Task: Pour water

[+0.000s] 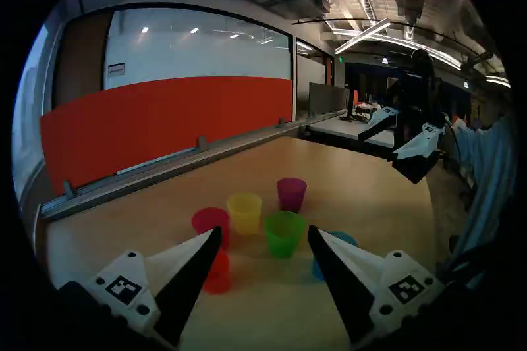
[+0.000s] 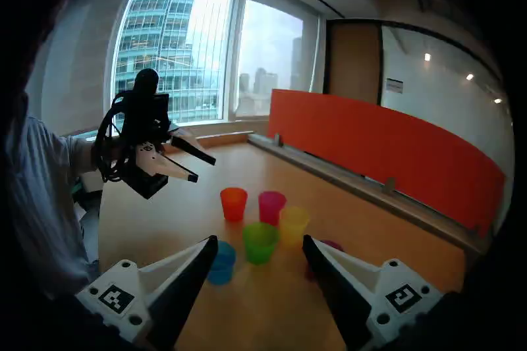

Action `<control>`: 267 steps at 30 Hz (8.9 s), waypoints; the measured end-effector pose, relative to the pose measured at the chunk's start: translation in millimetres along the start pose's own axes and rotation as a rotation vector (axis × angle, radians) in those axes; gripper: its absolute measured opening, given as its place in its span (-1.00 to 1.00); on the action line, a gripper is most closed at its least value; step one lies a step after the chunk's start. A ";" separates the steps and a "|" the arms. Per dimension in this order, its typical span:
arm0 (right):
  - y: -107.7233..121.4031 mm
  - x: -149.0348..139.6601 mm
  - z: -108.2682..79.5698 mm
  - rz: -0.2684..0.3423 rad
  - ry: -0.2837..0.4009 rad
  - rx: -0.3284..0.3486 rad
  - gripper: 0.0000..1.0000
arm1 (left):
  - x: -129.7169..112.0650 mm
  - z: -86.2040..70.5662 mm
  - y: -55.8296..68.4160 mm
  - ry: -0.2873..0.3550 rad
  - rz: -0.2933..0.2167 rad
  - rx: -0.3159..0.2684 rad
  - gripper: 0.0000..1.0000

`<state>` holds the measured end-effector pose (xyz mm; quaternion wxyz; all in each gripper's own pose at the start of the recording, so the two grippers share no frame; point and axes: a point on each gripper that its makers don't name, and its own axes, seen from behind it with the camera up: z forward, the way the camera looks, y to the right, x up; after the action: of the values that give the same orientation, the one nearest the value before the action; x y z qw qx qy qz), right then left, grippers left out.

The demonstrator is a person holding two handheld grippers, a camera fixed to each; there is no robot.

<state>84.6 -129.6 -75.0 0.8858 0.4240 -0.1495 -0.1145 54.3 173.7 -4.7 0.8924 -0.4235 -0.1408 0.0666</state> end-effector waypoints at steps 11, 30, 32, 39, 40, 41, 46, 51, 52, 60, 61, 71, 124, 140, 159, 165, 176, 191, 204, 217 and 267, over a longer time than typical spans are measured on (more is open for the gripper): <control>-12.0 -16.2 7.3 0.003 -0.057 0.072 1.00 | -11.3 13.6 -1.4 -0.047 0.015 -0.029 0.95; -22.6 -54.4 32.8 -0.027 -0.166 0.134 1.00 | -27.3 26.6 -0.5 -0.092 0.028 -0.050 0.95; -26.8 -60.5 37.2 -0.033 -0.177 0.144 1.00 | -26.5 27.3 -0.8 -0.089 0.027 -0.050 0.95; -41.3 -81.3 57.4 -0.043 -0.214 0.182 1.00 | -22.5 29.3 -1.6 -0.078 0.029 -0.050 0.95; -42.8 -83.6 60.3 -0.044 -0.217 0.186 1.00 | -21.4 29.5 -1.8 -0.077 0.029 -0.050 0.95; -44.6 -86.1 63.5 -0.045 -0.221 0.191 1.00 | -20.2 29.8 -2.1 -0.075 0.029 -0.050 0.95; -50.3 -95.4 78.5 -0.042 -0.235 0.206 1.00 | -17.4 30.1 -4.6 -0.070 0.023 -0.046 0.95; -55.2 -104.4 91.6 -0.047 -0.249 0.222 1.00 | -16.3 29.6 -5.5 -0.065 0.020 -0.044 0.95; -56.4 -106.5 93.7 -0.050 -0.254 0.227 1.00 | -16.3 29.4 -5.6 -0.065 0.021 -0.043 0.95; -64.6 -119.3 112.4 -0.070 -0.280 0.242 1.00 | -16.6 28.2 -5.5 -0.063 0.021 -0.042 0.95; -65.5 -120.0 115.2 -0.068 -0.281 0.243 1.00 | -16.7 28.1 -6.0 -0.063 0.020 -0.041 0.95; -74.2 -125.8 140.8 -0.068 -0.287 0.257 1.00 | -17.2 26.5 -7.2 -0.061 0.015 -0.038 0.94; -41.2 -50.7 71.7 0.002 -0.091 0.152 0.81 | -21.9 26.1 7.2 -0.077 0.025 -0.041 0.95; -24.1 3.1 46.5 0.040 0.098 0.097 0.80 | -24.2 30.2 9.1 -0.085 0.030 -0.038 0.95; -3.3 44.5 30.6 0.036 0.199 0.032 0.81 | -33.6 43.4 14.3 -0.110 0.031 -0.056 0.95; 7.3 54.0 25.7 0.032 0.212 0.004 0.81 | -39.2 53.1 16.9 -0.124 0.028 -0.062 0.95; 24.0 63.9 22.8 0.014 0.216 -0.046 0.82 | -47.8 71.0 24.9 -0.152 0.033 -0.088 0.95; 37.8 78.3 21.9 0.005 0.216 -0.072 0.82 | -68.7 101.6 29.7 -0.212 0.038 -0.096 0.94; 47.9 93.2 23.6 -0.018 0.206 -0.083 0.82 | -80.8 131.3 33.4 -0.262 0.041 -0.087 0.95; 56.1 101.3 26.0 -0.018 0.208 -0.087 0.82 | -85.7 159.7 39.1 -0.300 0.027 -0.092 0.95; 67.4 115.5 21.2 -0.002 0.214 -0.108 0.81 | 22.1 104.5 45.8 0.067 -0.019 -0.080 0.70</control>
<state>189.4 -141.5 9.9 0.9181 0.3857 -0.0475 -0.0775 43.2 285.0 27.0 0.8797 -0.4593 -0.1174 0.0384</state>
